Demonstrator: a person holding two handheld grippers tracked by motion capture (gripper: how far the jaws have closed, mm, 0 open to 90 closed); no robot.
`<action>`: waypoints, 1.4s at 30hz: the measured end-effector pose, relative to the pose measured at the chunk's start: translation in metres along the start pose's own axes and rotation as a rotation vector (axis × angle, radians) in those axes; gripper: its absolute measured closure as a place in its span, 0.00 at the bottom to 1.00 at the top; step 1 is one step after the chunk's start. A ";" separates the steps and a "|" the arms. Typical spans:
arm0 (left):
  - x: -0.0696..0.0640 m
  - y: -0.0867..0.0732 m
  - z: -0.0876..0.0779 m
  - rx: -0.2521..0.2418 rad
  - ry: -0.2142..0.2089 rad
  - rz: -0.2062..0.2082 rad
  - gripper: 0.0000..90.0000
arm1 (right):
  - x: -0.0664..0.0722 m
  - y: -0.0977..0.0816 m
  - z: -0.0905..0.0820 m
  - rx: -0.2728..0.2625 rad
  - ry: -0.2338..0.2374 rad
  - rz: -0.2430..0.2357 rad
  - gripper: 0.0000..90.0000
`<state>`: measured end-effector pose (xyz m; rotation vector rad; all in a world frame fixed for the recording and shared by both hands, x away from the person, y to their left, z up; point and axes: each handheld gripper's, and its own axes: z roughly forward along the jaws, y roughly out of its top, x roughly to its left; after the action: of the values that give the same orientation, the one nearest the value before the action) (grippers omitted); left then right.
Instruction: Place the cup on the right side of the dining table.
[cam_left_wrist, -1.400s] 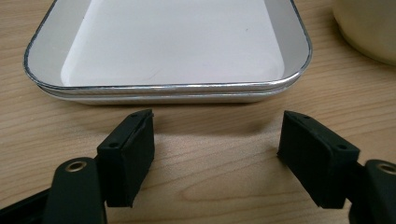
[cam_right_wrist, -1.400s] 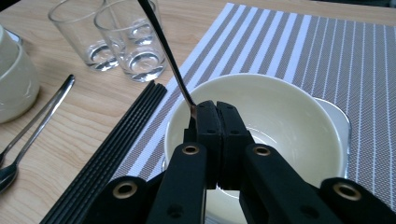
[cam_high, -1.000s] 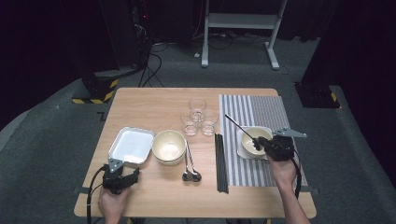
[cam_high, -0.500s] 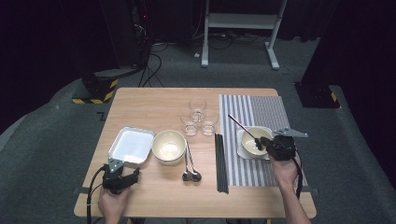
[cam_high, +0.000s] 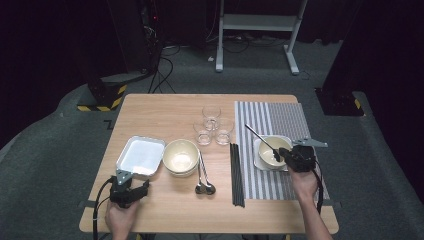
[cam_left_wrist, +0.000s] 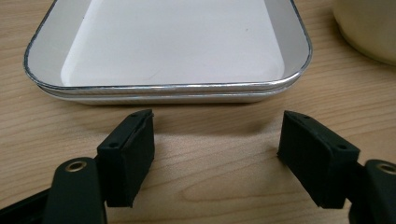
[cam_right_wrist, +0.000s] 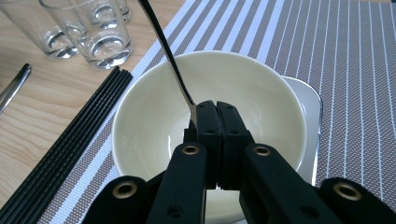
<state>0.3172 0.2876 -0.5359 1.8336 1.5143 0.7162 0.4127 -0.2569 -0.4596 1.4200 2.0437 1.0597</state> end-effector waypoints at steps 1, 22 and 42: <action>0.000 0.000 0.000 0.001 0.000 0.000 0.30 | 0.000 0.000 0.001 0.007 -0.001 -0.005 0.99; 0.000 0.000 0.000 0.000 0.000 0.000 0.30 | 0.001 -0.003 0.010 0.057 -0.009 -0.036 0.99; 0.000 0.000 0.000 0.000 0.000 -0.001 0.30 | 0.003 -0.006 0.017 0.083 -0.045 -0.065 0.99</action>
<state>0.3172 0.2876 -0.5359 1.8330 1.5145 0.7157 0.4201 -0.2493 -0.4743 1.3945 2.1088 0.9186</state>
